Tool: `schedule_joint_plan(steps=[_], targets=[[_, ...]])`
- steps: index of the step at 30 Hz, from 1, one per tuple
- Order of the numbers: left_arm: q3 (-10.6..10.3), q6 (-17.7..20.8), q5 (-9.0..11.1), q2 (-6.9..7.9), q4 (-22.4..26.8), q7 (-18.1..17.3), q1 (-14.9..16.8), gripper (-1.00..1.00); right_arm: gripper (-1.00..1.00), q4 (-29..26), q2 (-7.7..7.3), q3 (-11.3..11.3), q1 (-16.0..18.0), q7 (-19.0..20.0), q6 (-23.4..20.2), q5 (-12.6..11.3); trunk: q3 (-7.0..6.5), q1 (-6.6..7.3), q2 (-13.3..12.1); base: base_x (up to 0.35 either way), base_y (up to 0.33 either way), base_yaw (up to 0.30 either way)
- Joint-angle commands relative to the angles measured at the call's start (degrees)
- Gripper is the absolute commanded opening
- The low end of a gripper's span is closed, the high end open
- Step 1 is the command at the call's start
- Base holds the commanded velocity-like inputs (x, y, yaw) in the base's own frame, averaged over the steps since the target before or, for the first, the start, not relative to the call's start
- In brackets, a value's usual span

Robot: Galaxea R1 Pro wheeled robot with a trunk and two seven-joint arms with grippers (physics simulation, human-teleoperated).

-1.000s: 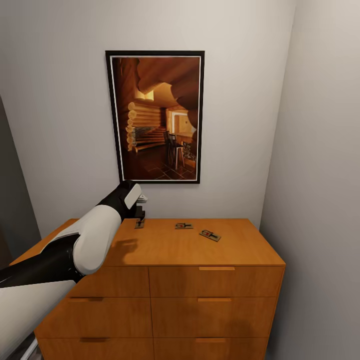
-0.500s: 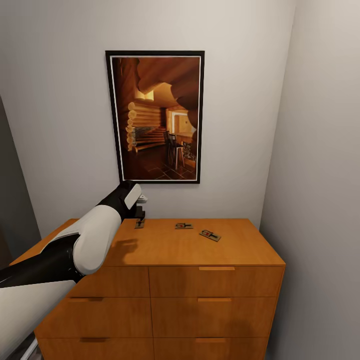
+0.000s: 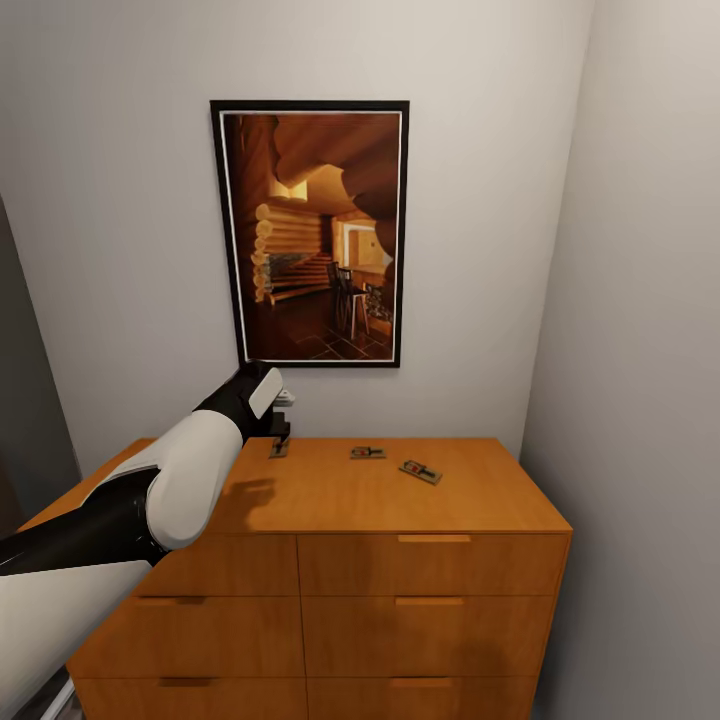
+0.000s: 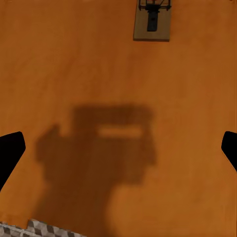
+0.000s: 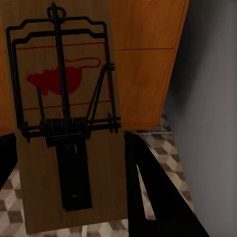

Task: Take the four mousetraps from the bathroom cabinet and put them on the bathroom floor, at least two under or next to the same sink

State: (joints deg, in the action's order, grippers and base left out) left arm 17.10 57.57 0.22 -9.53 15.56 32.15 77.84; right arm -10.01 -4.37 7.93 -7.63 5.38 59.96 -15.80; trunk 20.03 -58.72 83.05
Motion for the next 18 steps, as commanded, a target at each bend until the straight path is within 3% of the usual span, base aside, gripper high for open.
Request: schedule_joint_plan(steps=[1,18], targets=[[0.3,0.17,0.04,-0.05,0.08,0.29,0.03,1.0,-1.0,-0.1,-0.03,0.16,-0.02,0.69,0.04,-0.81,0.06,-0.01,0.03,0.111,0.0,0.0],[0.3,0.17,0.07,-0.05,0.02,0.28,0.03,1.0,-1.0,-0.1,-0.03,0.16,-0.02,0.69,0.04,-0.81,0.06,-0.01,0.03,0.166,-0.002,0.0]])
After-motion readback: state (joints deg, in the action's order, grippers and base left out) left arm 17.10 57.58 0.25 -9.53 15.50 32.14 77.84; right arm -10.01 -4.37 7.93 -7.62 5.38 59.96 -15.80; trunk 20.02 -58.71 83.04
